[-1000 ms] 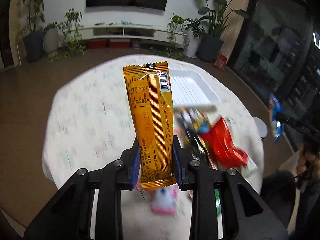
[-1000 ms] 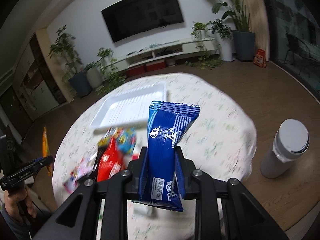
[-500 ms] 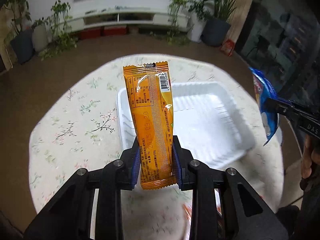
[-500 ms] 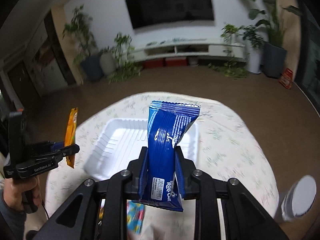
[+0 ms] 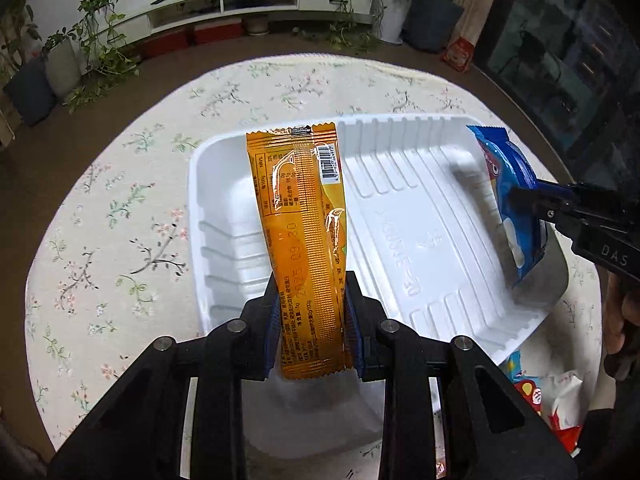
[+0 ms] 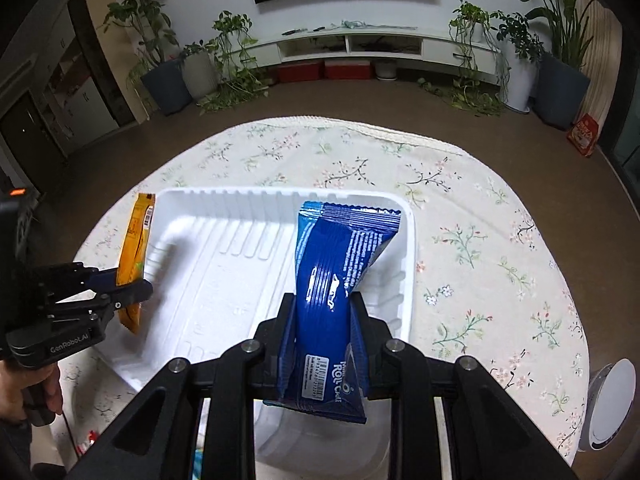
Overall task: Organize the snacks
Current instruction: 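Lower both packets into the white tray and open both tools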
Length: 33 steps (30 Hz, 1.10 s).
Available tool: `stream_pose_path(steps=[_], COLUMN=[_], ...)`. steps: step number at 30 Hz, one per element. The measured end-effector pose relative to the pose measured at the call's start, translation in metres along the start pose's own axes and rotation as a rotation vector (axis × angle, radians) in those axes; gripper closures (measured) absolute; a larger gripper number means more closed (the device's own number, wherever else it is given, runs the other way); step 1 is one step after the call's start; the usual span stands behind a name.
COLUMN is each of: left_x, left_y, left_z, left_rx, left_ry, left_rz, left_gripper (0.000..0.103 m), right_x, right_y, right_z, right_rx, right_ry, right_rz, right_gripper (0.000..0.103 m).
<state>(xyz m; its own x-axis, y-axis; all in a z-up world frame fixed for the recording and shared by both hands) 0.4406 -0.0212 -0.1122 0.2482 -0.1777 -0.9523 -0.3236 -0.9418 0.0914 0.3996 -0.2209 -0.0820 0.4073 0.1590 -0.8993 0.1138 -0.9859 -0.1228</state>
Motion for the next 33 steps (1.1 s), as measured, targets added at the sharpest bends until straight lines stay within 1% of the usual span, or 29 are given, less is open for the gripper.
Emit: stream_pose_path(steps=[2, 6, 9, 13, 14, 15, 16, 17, 19, 23, 25, 26, 27, 28, 29, 30, 31, 33], left_x=[0.009, 0.016, 0.016, 0.01, 0.009, 0.009, 0.009, 0.009, 0.007, -0.002, -0.013, -0.018, -0.027, -0.034, -0.046, -0.058, -0.066, -0.089], left_y=[0.002, 0.0, 0.003, 0.004, 0.004, 0.005, 0.007, 0.009, 0.013, 0.016, 0.015, 0.014, 0.012, 0.011, 0.009, 0.008, 0.007, 0.006], left_z=[-0.001, -0.004, -0.004, -0.002, -0.001, -0.001, 0.0, 0.002, 0.002, 0.001, 0.003, 0.004, 0.006, 0.009, 0.013, 0.018, 0.022, 0.037], left_rx=[0.003, -0.012, -0.005, -0.016, -0.017, -0.017, -0.012, -0.007, 0.001, -0.002, -0.01, -0.016, -0.027, -0.033, -0.038, -0.039, -0.039, -0.027], left_ry=[-0.011, -0.005, -0.001, 0.015, 0.016, 0.014, 0.013, 0.013, 0.021, 0.051, 0.075, 0.086, 0.106, 0.121, 0.149, 0.18, 0.196, 0.256], left_rz=[-0.011, -0.012, -0.028, -0.02, -0.017, -0.015, -0.013, -0.009, 0.001, 0.007, 0.012, 0.019, 0.031, 0.041, 0.058, 0.069, 0.071, 0.089], left_gripper=[0.077, 0.076, 0.076, 0.075, 0.074, 0.073, 0.071, 0.062, 0.051, 0.05, 0.05, 0.046, 0.043, 0.035, 0.022, 0.013, 0.0, 0.0], right_x=[0.005, 0.014, 0.019, 0.023, 0.024, 0.025, 0.027, 0.028, 0.029, 0.025, 0.022, 0.02, 0.018, 0.015, 0.011, 0.007, 0.0, -0.018], right_y=[-0.002, -0.004, -0.002, -0.002, -0.002, -0.002, -0.002, -0.001, 0.0, -0.001, 0.0, 0.001, 0.0, 0.002, 0.002, 0.003, 0.003, 0.004], right_z=[0.002, 0.005, 0.008, 0.009, 0.01, 0.01, 0.01, 0.011, 0.013, 0.014, 0.013, 0.014, 0.013, 0.013, 0.013, 0.012, 0.011, 0.006], right_rx=[-0.008, -0.036, -0.034, -0.035, -0.039, -0.039, -0.037, -0.036, -0.032, -0.042, -0.045, -0.045, -0.043, -0.038, -0.032, -0.025, -0.02, -0.006], right_ry=[-0.011, -0.024, -0.032, -0.039, -0.039, -0.041, -0.045, -0.05, -0.054, -0.035, -0.028, -0.02, -0.016, -0.008, -0.001, 0.012, 0.031, 0.088], right_rz=[-0.001, 0.028, 0.027, 0.043, 0.047, 0.049, 0.054, 0.058, 0.057, 0.059, 0.062, 0.066, 0.064, 0.056, 0.051, 0.044, 0.035, 0.014], right_gripper=[0.075, 0.075, 0.075, 0.074, 0.073, 0.068, 0.065, 0.065, 0.064, 0.061, 0.055, 0.053, 0.048, 0.041, 0.038, 0.033, 0.028, 0.022])
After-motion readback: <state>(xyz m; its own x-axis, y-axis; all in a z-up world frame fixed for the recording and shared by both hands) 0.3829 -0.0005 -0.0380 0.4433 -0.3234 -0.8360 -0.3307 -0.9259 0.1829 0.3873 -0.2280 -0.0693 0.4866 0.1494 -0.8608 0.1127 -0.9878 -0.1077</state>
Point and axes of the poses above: each gripper's, at about its wrist camera, not at the fingertips, and x roughly the way its jaws point, y to its right, z to its underside, the point moved 9 cm from there along x, roughly the way its jaws point, and after that the axes turned 11 degrees about -y, right-handed, at the moved point
